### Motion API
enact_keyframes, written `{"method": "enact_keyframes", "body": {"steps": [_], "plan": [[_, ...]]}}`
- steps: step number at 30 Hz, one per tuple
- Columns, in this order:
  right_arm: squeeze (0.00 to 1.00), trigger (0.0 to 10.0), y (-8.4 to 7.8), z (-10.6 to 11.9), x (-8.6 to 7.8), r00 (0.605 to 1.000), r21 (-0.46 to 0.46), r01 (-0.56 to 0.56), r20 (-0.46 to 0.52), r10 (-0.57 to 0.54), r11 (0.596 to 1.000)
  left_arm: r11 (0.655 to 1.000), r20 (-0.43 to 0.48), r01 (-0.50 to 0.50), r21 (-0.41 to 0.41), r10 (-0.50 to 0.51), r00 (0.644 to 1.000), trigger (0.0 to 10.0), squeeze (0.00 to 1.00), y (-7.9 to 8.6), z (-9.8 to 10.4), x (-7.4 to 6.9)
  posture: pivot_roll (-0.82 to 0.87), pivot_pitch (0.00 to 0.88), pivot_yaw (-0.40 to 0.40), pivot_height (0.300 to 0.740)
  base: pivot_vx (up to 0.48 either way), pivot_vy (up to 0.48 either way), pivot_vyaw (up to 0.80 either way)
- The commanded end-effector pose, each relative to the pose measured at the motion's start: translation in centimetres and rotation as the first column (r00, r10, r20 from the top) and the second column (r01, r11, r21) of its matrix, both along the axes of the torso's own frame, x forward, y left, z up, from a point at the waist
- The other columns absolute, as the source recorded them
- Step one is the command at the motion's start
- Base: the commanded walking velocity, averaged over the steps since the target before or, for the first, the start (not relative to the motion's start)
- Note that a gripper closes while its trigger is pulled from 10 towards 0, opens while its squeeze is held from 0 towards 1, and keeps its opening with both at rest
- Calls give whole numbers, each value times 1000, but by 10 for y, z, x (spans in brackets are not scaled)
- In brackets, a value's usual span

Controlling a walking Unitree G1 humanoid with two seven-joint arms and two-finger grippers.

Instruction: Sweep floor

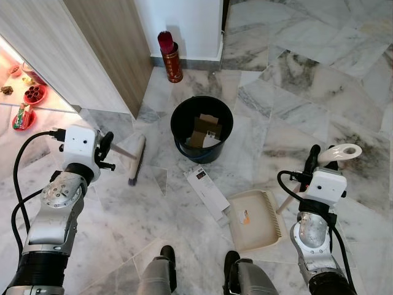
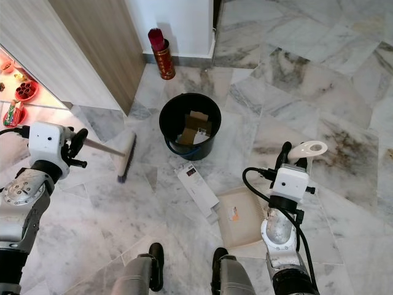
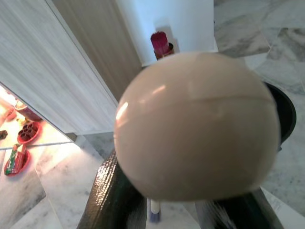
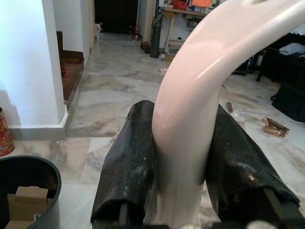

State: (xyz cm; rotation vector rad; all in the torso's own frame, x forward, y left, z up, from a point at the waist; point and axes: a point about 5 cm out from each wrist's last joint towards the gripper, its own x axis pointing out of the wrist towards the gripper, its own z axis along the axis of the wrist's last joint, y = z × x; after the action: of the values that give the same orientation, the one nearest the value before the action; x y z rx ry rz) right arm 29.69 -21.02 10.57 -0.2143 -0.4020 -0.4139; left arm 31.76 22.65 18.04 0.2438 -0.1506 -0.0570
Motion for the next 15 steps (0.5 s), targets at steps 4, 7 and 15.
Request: {"method": "enact_keyframes", "body": {"steps": [4, 7, 15], "plan": [[0, 10000, -1, -17, -9, 997, -11, 2, -81, -3, 1000, 1000, 28, -26, -8, 27, 999, 10000, 0, 6, -4, -3, 203, 367, 79, 740, 0, 0, 0], [0, 10000, -3, -17, -10, 997, -14, 3, -81, -4, 1000, 1000, 26, 1, -7, -1, 1000, 10000, 0, 1, -8, -2, 198, 369, 78, 740, 0, 0, 0], [0, 10000, -4, -17, -11, 997, -18, 4, -80, -6, 1000, 998, 19, 59, -27, -59, 998, 10000, 0, -12, -16, -1, 189, 372, 76, 740, 0, 0, 0]]}}
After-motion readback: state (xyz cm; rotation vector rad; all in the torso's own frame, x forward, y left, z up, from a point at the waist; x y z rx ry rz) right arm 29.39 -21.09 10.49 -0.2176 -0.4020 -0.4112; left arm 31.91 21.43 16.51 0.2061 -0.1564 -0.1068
